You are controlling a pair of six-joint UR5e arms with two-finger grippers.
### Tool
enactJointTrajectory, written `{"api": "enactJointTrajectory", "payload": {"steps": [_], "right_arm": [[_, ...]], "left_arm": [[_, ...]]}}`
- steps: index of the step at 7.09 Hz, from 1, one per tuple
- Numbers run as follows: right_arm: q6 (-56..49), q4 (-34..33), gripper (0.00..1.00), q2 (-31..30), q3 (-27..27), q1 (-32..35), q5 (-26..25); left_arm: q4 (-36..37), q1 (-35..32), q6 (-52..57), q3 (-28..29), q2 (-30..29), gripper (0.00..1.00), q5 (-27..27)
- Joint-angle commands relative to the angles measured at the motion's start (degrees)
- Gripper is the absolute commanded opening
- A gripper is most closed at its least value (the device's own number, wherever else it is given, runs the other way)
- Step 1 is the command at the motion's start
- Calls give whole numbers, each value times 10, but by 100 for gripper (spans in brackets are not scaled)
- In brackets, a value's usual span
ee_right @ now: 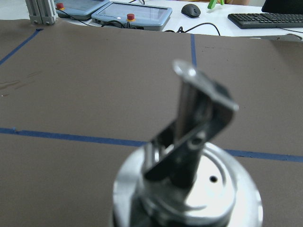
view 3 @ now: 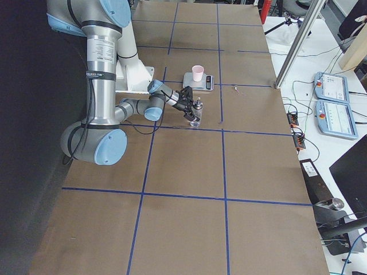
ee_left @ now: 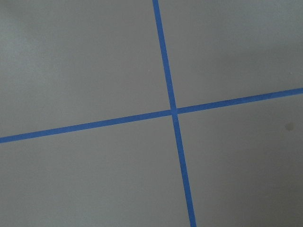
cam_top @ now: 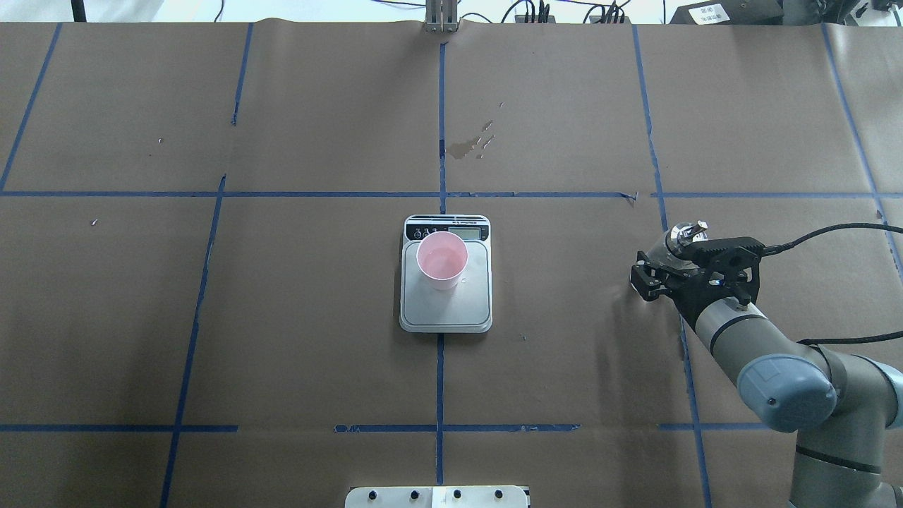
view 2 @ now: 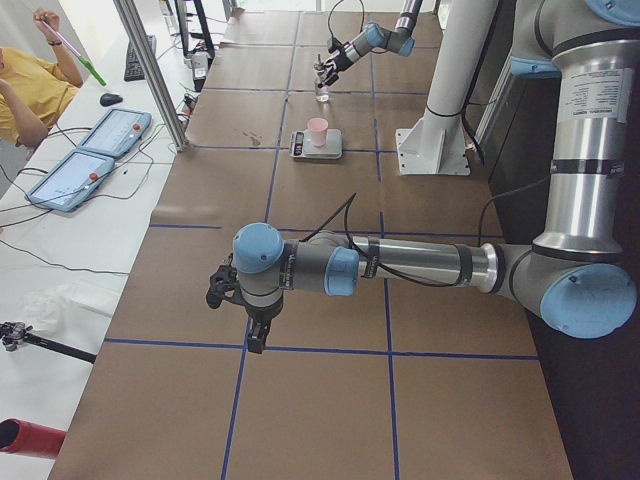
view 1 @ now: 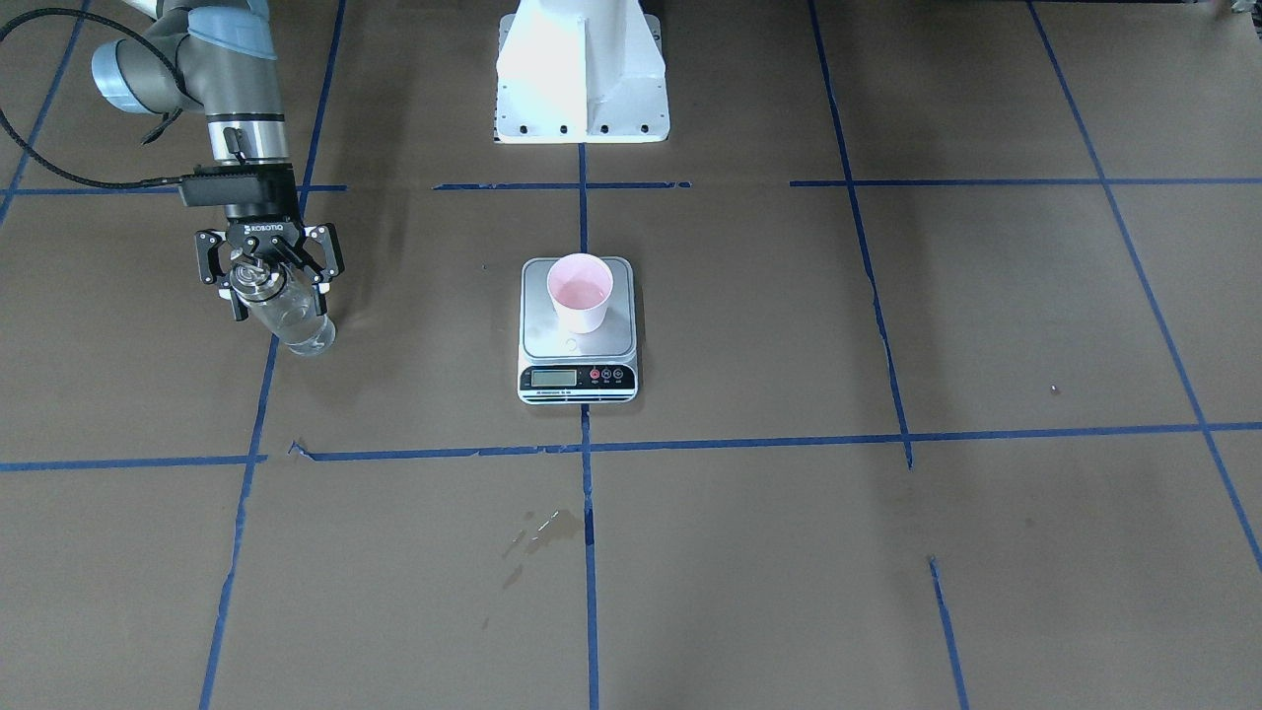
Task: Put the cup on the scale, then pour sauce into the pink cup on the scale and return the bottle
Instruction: 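Lift the glass bottle with the right gripper and move it toward the scale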
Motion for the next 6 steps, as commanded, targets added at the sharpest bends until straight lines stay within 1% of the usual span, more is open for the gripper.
{"api": "enactJointTrajectory", "payload": {"steps": [1, 3, 4, 5, 6], "right_arm": [[0, 3, 0, -1, 1, 2, -18], [-1, 4, 0, 0, 8, 2, -30], [-8, 3, 0, -2, 20, 3, -29], [-134, 4, 0, -1, 27, 14, -30], [-210, 3, 0, 1, 45, 17, -31]], "left_arm": [[0, 0, 0, 0, 0, 100, 0], [0, 0, 0, 0, 1, 100, 0], [0, 0, 0, 0, 0, 100, 0], [0, 0, 0, 0, 0, 100, 0], [0, 0, 0, -1, 0, 100, 0]]}}
